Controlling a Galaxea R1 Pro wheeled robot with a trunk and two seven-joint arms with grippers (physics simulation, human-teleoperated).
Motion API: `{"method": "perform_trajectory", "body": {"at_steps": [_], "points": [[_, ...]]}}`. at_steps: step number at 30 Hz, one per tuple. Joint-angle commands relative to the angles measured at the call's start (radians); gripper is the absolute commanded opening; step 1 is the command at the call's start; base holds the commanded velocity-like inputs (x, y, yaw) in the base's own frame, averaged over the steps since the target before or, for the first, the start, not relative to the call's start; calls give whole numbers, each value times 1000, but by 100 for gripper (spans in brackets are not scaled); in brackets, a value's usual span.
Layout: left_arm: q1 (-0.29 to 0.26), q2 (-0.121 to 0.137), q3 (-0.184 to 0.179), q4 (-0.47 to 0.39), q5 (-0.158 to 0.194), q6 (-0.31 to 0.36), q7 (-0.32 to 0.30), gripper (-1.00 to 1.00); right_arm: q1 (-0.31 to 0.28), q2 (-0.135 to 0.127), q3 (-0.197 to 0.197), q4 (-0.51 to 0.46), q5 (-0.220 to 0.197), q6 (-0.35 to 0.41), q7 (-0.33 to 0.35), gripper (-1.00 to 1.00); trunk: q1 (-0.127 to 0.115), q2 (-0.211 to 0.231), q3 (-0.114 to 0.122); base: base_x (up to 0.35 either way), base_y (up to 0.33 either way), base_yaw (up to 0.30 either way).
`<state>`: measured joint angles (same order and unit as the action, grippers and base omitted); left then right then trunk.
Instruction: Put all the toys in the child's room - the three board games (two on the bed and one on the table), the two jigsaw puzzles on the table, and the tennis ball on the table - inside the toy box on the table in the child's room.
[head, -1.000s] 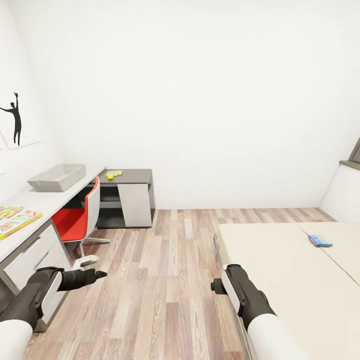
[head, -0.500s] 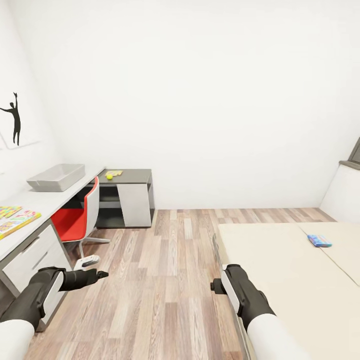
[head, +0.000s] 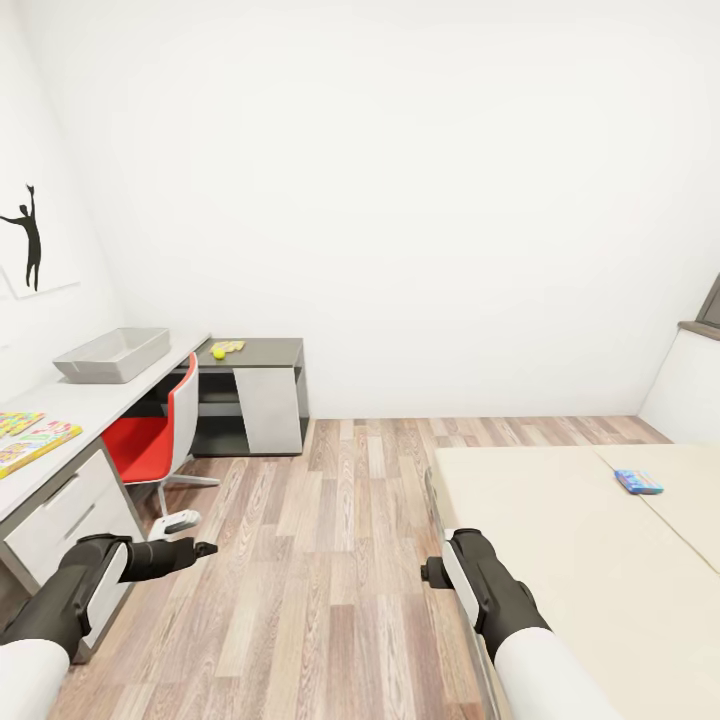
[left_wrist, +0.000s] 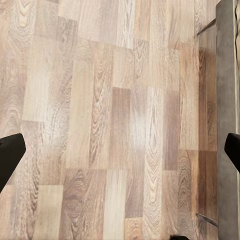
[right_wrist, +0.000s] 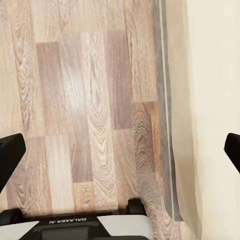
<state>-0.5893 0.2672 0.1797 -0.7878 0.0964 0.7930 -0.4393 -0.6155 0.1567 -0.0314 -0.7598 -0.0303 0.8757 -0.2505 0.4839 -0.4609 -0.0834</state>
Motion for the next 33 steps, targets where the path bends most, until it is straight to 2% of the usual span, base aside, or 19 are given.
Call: {"method": "perform_trajectory", "body": {"at_steps": [1, 24, 33], "points": [[-1, 0, 1, -1, 10, 9, 3, 100, -1, 1, -3, -1, -3, 3, -4, 100, 1, -2, -2, 0, -94, 0], [0, -2, -11, -1, 9, 9, 5, 100, 0, 1, -3, -1, -3, 2, -4, 100, 1, -2, -2, 0, -28, 0], [0, -3, -16, -1, 9, 9, 5, 100, 0, 1, -3, -1, -3, 3, -4, 100, 1, -2, -2, 0, -143, 0]]}}
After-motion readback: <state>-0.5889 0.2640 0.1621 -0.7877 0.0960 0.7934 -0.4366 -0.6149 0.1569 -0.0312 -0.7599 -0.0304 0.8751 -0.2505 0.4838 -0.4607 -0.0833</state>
